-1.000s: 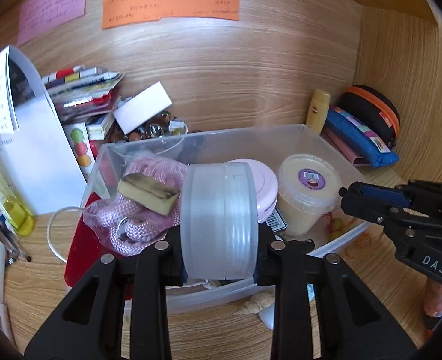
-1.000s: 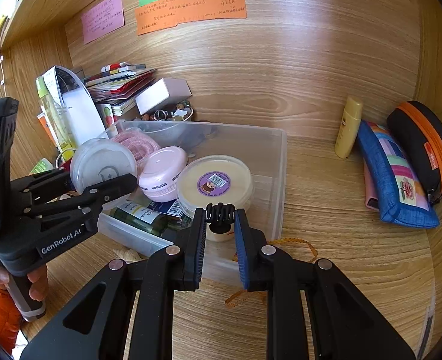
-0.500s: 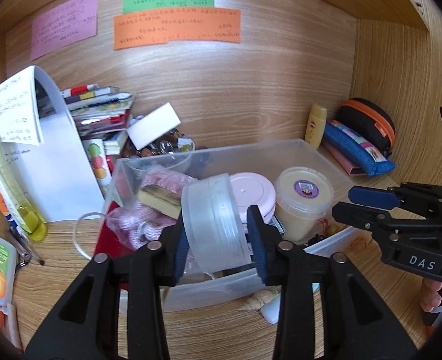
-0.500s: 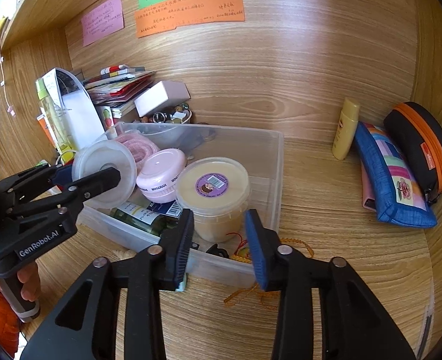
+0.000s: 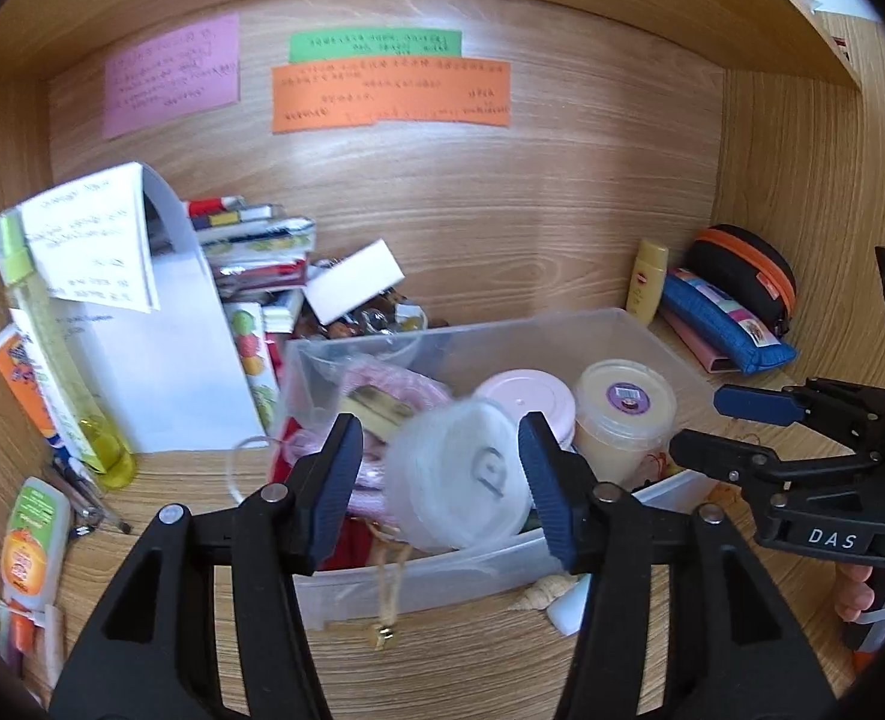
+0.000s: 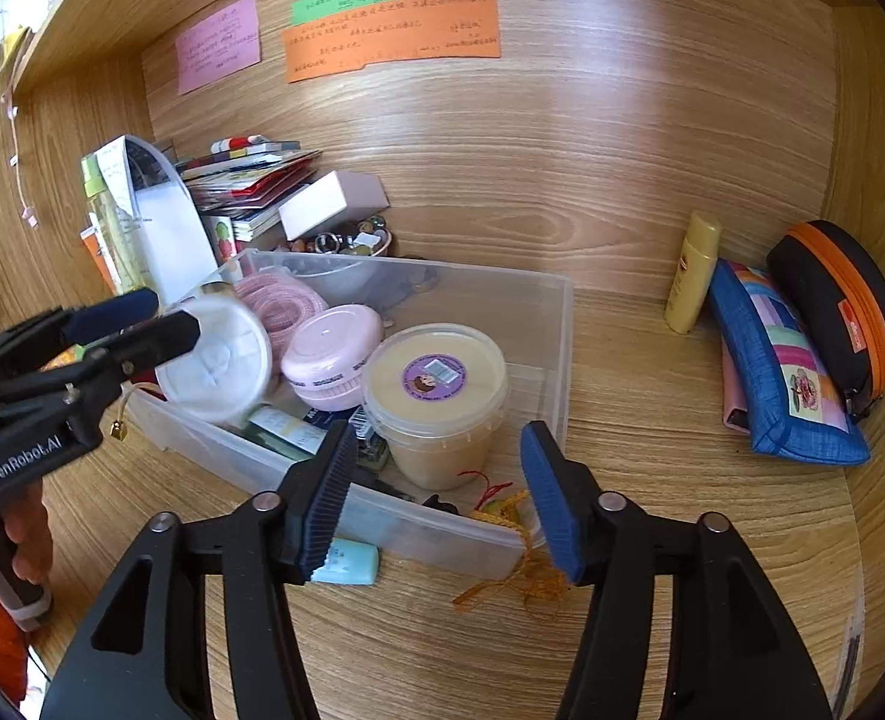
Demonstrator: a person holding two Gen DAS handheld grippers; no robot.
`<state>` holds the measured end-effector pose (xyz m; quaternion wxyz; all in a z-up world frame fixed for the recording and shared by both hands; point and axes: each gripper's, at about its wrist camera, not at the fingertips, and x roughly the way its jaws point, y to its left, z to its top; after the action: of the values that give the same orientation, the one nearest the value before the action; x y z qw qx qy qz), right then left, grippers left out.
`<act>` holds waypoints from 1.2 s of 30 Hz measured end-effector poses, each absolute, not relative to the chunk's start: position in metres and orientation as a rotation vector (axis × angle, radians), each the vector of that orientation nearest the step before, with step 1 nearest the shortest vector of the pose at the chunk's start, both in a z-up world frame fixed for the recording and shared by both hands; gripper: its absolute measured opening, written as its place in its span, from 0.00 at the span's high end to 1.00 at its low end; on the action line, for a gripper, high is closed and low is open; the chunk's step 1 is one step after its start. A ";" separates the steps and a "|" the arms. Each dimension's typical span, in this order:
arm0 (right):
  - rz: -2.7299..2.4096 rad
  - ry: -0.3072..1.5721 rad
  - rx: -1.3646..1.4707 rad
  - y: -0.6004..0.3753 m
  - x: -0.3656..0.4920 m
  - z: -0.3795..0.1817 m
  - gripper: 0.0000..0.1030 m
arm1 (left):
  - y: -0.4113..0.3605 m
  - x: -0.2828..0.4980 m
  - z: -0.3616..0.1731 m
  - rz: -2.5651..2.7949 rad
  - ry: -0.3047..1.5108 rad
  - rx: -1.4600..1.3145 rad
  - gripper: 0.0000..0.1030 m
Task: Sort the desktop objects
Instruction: 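Lower the white container into the box and open the left gripper, then grasp the light-blue bottle with the right gripper while the left moves toward the seashell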
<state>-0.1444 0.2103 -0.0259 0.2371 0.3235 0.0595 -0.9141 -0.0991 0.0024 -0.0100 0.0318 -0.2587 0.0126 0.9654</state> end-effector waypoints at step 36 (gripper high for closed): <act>-2.284 0.305 1.146 0.158 -0.098 -0.081 0.22 | -0.061 -0.020 -0.042 2.940 -0.140 -0.921 0.05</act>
<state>-0.0976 0.1585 -0.0806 0.2802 0.4274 0.1137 -0.8520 -0.0198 -0.0613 -0.0416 0.0286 -0.2984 -0.0452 0.9529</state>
